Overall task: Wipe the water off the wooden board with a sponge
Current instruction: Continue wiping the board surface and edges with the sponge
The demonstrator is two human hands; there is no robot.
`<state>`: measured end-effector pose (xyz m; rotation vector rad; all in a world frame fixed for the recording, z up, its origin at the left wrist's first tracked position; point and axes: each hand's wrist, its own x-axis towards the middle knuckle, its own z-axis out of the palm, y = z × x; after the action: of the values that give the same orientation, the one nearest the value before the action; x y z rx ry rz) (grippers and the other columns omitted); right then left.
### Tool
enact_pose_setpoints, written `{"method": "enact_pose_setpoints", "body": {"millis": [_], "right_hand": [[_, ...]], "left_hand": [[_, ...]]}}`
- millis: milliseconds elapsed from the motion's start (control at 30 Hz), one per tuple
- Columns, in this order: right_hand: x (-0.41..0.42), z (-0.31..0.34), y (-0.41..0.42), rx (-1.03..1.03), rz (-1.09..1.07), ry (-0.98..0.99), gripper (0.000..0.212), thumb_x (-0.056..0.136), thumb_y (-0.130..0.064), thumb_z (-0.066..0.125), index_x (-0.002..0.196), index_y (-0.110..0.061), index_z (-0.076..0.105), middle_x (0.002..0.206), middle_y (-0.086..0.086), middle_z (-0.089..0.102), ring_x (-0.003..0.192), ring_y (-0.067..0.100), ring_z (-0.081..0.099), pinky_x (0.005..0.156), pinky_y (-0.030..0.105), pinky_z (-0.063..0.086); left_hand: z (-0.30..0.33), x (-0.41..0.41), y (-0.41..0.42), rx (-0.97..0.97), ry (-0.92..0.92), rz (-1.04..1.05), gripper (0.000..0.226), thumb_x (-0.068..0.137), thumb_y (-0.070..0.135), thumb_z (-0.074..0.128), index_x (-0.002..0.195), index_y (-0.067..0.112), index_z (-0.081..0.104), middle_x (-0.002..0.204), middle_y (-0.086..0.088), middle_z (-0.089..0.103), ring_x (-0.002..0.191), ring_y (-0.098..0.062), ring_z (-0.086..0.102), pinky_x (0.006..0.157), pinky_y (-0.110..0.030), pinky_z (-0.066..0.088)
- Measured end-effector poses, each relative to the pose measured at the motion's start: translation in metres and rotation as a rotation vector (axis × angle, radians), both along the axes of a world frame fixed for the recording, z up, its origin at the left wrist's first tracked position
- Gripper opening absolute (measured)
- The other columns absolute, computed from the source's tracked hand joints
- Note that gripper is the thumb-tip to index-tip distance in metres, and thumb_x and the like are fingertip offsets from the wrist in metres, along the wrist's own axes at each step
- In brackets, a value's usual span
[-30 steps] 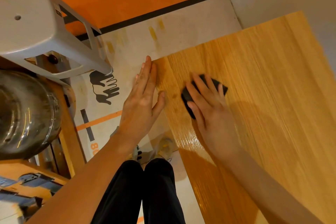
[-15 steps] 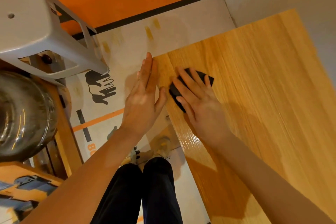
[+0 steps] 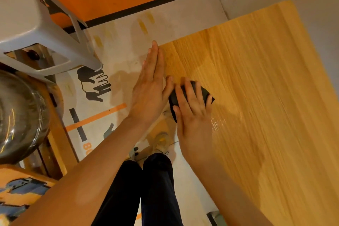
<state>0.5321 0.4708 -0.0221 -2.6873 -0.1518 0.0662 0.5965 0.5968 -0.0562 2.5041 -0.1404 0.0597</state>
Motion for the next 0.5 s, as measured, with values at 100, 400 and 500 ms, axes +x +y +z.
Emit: {"method": "enact_pose_setpoints", "body": {"millis": [100,400,500], "right_hand": [[0.003,0.004,-0.031,-0.021,0.06,0.003,0.047,0.103,-0.026,0.034,0.15,-0.016,0.034,0.16,0.003,0.022,0.15,0.022,0.01,0.121,0.051,0.009],[-0.01,0.007,-0.024,-0.004,-0.021,0.032,0.047,0.104,-0.028,0.029,0.15,-0.016,0.032,0.16,0.002,0.021,0.151,0.021,0.006,0.122,0.045,0.0],[0.048,0.002,-0.011,0.023,0.034,0.01,0.046,0.104,-0.027,0.03,0.148,-0.015,0.037,0.159,0.004,0.025,0.15,0.025,0.012,0.122,0.048,0.004]], "left_hand": [[0.0,-0.001,0.006,-0.074,0.005,-0.033,0.067,0.109,0.04,0.034,0.162,0.005,0.011,0.171,-0.007,-0.002,0.153,-0.004,0.001,0.127,-0.027,0.016],[0.009,0.002,0.014,-0.362,0.175,0.009,0.078,0.106,0.039,0.048,0.162,0.008,0.003,0.171,-0.001,-0.008,0.152,0.001,0.003,0.107,0.007,0.007],[0.012,0.007,0.017,-0.375,0.187,-0.024,0.071,0.108,0.034,0.044,0.161,0.008,0.004,0.171,0.0,-0.008,0.149,0.005,0.002,0.103,0.01,0.007]]}}
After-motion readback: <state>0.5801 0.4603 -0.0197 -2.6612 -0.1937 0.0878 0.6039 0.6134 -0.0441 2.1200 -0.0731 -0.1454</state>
